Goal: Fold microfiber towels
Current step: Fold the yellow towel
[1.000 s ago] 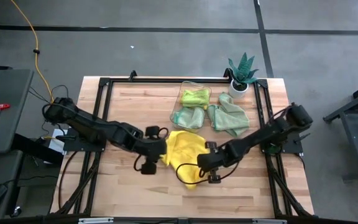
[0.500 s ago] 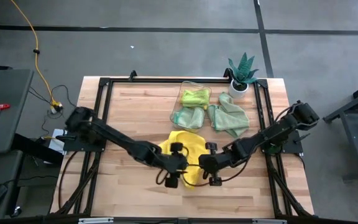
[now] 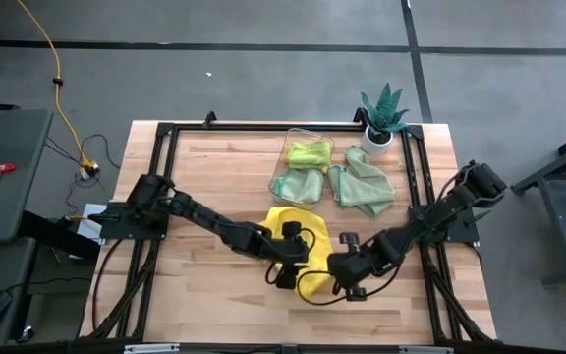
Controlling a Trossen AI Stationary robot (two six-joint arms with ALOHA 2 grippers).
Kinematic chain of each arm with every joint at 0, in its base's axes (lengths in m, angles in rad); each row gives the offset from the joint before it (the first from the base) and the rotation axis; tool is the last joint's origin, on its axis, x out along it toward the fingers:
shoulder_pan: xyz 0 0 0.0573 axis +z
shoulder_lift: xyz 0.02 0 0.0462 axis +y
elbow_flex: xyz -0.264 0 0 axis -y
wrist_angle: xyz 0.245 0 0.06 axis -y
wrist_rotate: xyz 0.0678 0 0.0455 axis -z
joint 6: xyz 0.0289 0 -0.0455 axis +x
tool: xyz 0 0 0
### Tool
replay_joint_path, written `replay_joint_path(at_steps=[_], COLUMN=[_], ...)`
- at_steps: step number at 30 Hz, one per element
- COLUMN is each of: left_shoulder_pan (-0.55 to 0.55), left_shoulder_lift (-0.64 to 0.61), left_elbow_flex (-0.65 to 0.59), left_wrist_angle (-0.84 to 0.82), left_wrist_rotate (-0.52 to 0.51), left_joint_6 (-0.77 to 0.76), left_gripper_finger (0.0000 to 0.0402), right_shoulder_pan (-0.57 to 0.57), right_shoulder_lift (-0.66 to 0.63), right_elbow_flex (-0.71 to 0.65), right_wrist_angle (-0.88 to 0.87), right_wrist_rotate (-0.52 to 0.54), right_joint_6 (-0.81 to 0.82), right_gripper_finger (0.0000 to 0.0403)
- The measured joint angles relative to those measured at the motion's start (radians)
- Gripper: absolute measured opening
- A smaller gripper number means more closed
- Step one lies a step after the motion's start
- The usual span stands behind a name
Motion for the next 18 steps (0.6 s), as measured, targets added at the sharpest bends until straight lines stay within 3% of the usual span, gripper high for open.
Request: replay_joint_path(at_steps=[4, 13, 18], left_shoulder_pan=[0.042, 0.107, 0.098], left_shoulder_lift=[0.003, 0.088, 0.109], left_elbow_flex=[0.000, 0.000, -0.001], left_wrist_angle=[0.059, 0.175, 0.202], left_wrist_rotate=[0.048, 0.314, 0.324], left_joint_6=[0.040, -0.011, -0.028], left_gripper_finger=[0.0197, 0.0197, 0.0197], right_shoulder_pan=[0.033, 0.058, 0.057], right_shoulder_lift=[0.000, 0.000, 0.000], right_elbow_flex=[0.000, 0.000, 0.000], right_wrist_angle=[0.005, 0.023, 0.033], right_wrist_rotate=[0.000, 0.043, 0.068], right_joint_6=[0.051, 0.158, 0.161], right_gripper_finger=[0.0000, 0.0000, 0.0000])
